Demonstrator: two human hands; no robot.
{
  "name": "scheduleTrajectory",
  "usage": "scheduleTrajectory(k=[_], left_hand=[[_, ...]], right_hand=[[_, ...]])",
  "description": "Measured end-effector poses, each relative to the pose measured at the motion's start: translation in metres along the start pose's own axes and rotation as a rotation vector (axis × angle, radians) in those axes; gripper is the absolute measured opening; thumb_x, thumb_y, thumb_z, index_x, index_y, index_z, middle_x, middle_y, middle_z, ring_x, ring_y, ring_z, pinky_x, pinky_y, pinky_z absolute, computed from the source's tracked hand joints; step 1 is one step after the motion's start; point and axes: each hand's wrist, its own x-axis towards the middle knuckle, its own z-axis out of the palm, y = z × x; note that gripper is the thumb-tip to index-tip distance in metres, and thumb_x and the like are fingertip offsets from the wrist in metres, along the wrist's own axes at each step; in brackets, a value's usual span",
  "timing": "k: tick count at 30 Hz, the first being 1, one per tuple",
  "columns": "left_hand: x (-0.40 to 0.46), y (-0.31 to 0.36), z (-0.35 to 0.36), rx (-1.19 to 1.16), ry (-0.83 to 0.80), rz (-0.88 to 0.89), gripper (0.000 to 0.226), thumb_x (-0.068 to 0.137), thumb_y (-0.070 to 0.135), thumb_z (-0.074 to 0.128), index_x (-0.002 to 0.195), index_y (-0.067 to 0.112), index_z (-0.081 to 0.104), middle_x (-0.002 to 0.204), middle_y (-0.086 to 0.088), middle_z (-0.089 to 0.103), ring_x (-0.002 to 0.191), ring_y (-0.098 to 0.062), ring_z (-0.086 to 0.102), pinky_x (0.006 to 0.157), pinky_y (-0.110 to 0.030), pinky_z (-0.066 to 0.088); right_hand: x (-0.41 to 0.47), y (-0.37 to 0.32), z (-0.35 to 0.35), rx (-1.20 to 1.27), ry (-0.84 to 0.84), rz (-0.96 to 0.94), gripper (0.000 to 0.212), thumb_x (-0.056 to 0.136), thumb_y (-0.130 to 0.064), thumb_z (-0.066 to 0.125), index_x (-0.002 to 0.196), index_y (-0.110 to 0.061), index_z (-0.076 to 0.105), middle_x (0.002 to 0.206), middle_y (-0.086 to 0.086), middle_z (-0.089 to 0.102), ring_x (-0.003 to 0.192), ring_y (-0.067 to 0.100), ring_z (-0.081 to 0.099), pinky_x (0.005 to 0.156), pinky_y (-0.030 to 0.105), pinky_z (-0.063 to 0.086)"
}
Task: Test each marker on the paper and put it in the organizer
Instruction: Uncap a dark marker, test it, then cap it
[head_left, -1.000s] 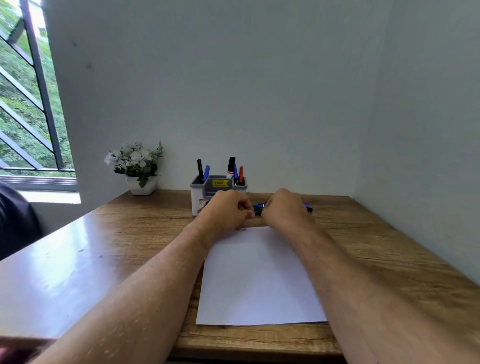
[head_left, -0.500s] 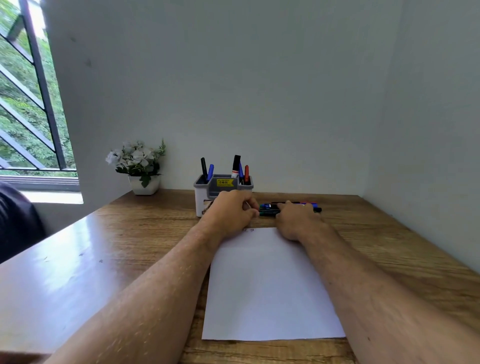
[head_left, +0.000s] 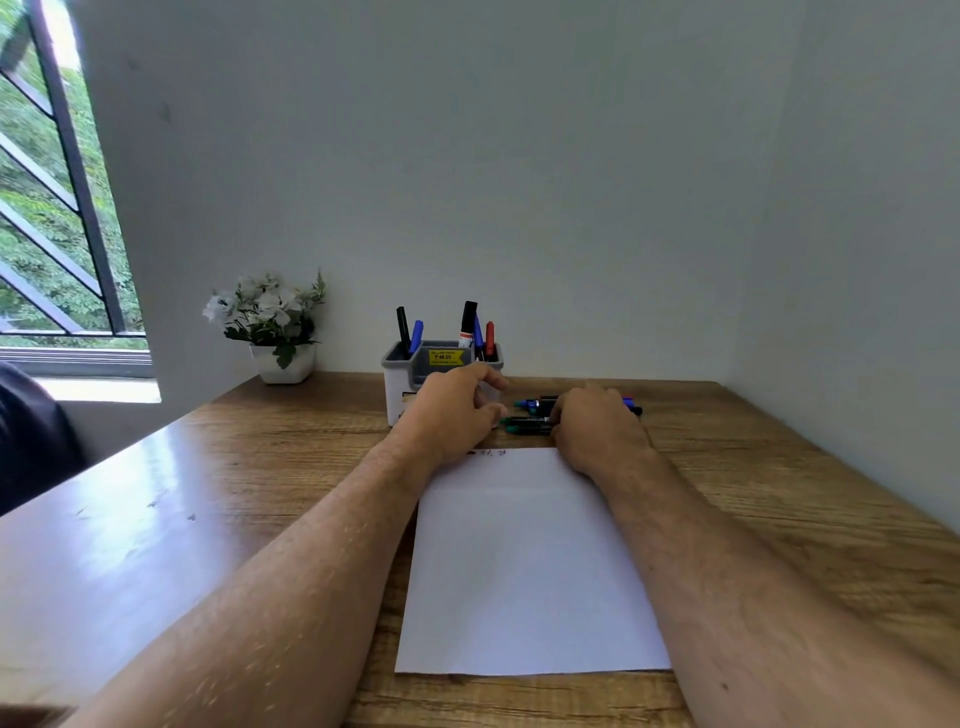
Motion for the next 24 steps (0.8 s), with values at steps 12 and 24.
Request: scheduleTrajectory(k=[12,24], left_hand=[[0.001,0.004,-0.007,-0.067,0.198,0.074,0.020,0.092,0.020,0.065,0.112,0.024,0.065,0.080,0.010,0.066,0.079,-0.004,0.064,0.081,-0.028,0.059],[-0.002,0.007,-0.007,-0.019,0.115,0.105,0.031,0.089,0.036,0.068,0.117,0.023,0.067,0.093,0.011,0.067,0.087,-0.003,0.062,0.084,-0.024,0.054]], right_hand=[[-0.004,-0.008,-0.018,0.586,0.248,-0.022,0.018,0.102,-0.022,0.050,0.112,-0.019,0.065,0.106,0.001,0.053,0.095,0.019,0.056,0.073,0.031,0.045],[-0.016,-0.024,-0.042,1.443,0.238,0.087,0.008,0.097,-0.022,0.052,0.097,-0.018,0.058,0.072,0.001,0.066,0.061,0.012,0.058,0.054,0.027,0.048]])
